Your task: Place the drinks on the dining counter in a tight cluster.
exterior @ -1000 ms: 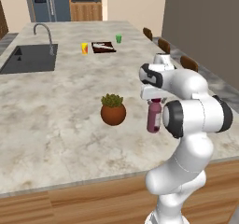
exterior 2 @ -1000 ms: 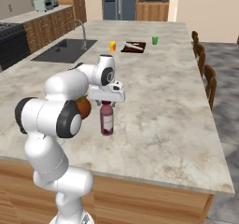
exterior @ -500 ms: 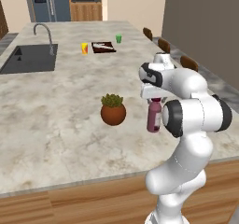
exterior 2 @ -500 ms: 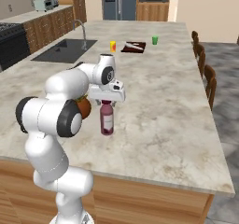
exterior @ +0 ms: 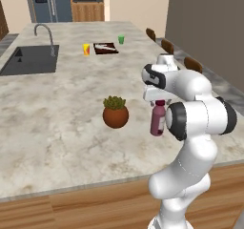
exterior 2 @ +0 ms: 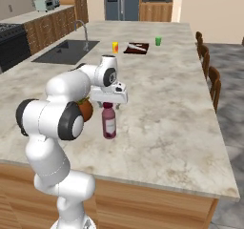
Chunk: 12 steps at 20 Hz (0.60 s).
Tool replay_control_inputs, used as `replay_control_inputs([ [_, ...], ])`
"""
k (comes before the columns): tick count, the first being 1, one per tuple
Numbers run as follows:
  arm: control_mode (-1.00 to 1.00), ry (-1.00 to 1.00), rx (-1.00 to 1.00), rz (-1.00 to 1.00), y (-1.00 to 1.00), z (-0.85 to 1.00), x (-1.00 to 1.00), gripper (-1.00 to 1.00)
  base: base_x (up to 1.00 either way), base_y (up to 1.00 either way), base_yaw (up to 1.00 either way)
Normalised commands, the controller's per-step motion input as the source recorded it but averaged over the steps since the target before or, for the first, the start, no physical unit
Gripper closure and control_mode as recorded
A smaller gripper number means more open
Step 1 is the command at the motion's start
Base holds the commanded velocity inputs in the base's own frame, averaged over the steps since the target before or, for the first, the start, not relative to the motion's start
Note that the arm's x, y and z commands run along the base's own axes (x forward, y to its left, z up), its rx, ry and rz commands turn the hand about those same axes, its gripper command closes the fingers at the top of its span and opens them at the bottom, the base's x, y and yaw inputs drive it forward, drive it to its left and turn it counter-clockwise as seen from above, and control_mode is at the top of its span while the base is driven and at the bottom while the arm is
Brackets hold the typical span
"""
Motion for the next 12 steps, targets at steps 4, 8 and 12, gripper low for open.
replay_control_inputs([
  [4, -1.0, -0.05, 0.0, 0.0, 0.0, 0.01, -0.14, -1.0, 0.0, 0.0, 0.0],
  [8, -1.0, -0.11, 0.0, 0.0, 0.0, 0.38, -0.19, -1.0, 0.0, 0.0, 0.0],
  [12, -1.0, -0.1, 0.02, 0.0, 0.0, 0.72, -0.83, -1.0, 0.0, 0.0, 0.0],
])
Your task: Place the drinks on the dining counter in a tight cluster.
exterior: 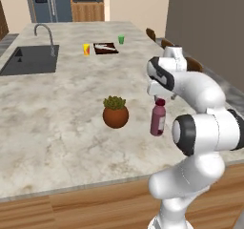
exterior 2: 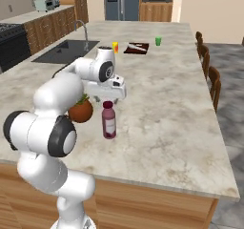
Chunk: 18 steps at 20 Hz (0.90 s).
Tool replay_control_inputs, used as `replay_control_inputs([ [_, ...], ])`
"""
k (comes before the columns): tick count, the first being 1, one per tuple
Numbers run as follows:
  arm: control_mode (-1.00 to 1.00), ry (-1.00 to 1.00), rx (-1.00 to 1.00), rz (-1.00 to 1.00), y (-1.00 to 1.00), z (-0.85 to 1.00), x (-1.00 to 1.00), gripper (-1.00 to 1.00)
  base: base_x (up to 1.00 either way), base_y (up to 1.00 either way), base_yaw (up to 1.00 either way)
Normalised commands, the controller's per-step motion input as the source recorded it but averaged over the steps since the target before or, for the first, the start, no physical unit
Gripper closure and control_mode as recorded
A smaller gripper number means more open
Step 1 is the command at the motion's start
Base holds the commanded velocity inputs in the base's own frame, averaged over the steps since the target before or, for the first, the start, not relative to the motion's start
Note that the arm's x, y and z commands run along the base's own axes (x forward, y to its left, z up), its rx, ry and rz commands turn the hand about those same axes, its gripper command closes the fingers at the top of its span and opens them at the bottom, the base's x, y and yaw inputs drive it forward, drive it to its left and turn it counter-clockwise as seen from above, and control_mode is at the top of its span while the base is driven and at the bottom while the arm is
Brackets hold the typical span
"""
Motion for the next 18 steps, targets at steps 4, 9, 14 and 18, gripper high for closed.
replay_control_inputs([
  [4, -1.0, 0.01, 0.01, 0.0, 0.0, 0.75, -1.0, -1.0, 0.0, 0.0, 0.0],
  [9, -1.0, 0.05, 0.0, 0.0, 0.0, 0.65, -1.0, -1.0, 0.0, 0.0, 0.0],
  [14, -1.0, 0.0, 0.0, 0.0, 0.06, 0.29, -1.0, -1.0, 0.0, 0.0, 0.0],
  [18, -1.0, -0.05, 0.0, 0.0, 0.06, -0.07, -1.0, -1.0, 0.0, 0.0, 0.0],
])
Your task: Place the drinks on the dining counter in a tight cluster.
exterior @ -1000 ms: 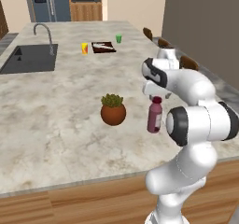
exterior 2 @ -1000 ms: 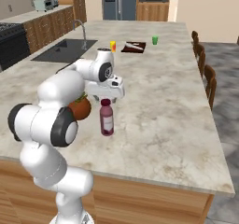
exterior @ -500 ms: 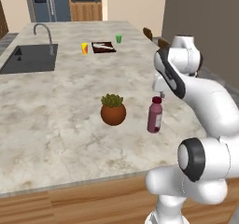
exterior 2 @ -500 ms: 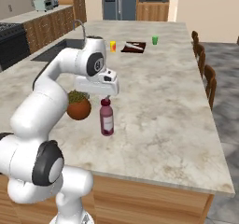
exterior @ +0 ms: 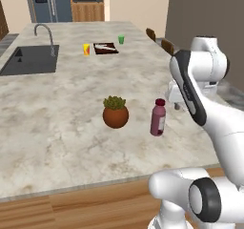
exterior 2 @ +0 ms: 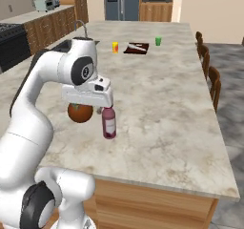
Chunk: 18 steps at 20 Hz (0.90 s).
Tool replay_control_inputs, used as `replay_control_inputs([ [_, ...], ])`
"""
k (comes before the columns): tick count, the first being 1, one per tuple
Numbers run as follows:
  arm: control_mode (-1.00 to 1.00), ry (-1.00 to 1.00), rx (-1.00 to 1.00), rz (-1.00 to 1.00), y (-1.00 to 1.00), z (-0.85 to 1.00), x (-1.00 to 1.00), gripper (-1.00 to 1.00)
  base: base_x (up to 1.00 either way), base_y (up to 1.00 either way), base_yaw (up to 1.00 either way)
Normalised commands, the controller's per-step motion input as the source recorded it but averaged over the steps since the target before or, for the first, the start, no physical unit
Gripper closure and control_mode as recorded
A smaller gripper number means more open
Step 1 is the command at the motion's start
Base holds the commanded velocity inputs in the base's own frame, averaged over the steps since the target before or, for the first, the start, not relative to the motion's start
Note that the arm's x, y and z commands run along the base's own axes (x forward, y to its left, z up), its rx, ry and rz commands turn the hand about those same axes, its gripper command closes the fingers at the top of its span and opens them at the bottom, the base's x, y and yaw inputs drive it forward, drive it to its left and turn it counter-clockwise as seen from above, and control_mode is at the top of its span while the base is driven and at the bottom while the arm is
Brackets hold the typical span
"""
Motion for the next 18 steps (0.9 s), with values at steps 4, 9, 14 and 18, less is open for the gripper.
replay_control_inputs([
  [4, -1.0, -0.06, 0.0, 0.0, 0.05, 0.02, -0.71, -1.0, 0.0, 0.0, 0.0],
  [9, -1.0, -0.01, 0.0, 0.0, 0.0, 0.0, -0.04, -1.0, 0.0, 0.0, 0.0],
  [14, 1.0, 0.0, 0.0, 0.0, 0.0, 0.0, -0.03, -1.0, -0.72, 0.27, 0.03],
  [18, 1.0, 0.0, 0.0, 0.0, 0.0, 0.0, 0.0, -1.0, -0.48, 0.97, 0.53],
])
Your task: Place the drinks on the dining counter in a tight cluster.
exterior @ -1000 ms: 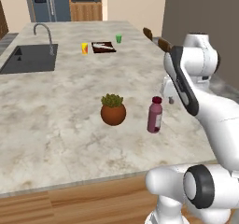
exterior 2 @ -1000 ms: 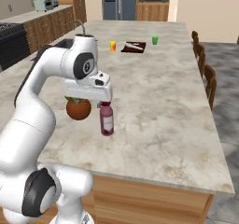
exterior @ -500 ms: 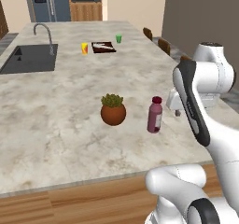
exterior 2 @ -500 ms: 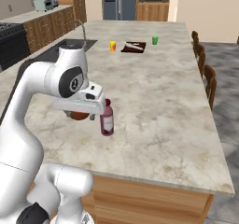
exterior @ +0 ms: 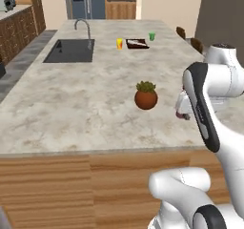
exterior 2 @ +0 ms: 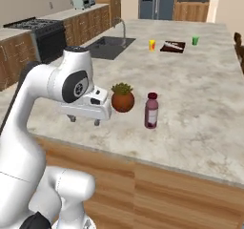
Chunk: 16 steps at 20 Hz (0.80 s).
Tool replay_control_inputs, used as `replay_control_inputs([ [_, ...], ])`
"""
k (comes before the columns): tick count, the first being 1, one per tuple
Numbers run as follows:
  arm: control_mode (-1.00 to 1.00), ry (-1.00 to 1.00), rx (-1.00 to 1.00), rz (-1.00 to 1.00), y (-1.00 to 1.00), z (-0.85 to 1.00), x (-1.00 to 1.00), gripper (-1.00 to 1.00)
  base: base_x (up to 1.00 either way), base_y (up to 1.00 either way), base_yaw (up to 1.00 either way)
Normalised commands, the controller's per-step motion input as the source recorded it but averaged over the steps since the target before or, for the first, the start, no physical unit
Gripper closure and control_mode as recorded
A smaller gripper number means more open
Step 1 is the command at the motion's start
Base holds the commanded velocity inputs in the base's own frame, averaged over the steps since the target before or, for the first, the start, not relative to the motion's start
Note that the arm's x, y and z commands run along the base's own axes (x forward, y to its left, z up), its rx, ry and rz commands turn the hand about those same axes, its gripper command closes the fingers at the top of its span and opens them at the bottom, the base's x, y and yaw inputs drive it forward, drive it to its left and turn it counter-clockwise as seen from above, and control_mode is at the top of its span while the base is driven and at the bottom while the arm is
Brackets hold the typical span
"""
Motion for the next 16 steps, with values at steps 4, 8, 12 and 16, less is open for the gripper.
replay_control_inputs([
  [4, 1.0, 0.0, 0.0, 0.0, 0.0, 0.0, 0.0, -1.0, -0.07, 1.0, 0.79],
  [8, 1.0, 0.0, 0.0, 0.0, 0.0, 0.0, 0.0, -1.0, 0.0, 1.0, 0.72],
  [12, 1.0, 0.0, 0.0, 0.0, 0.0, 0.0, 0.0, -1.0, 0.0, 1.0, 0.6],
  [16, 1.0, 0.0, 0.0, 0.0, 0.0, 0.0, 0.0, -1.0, 0.04, 1.0, 0.3],
])
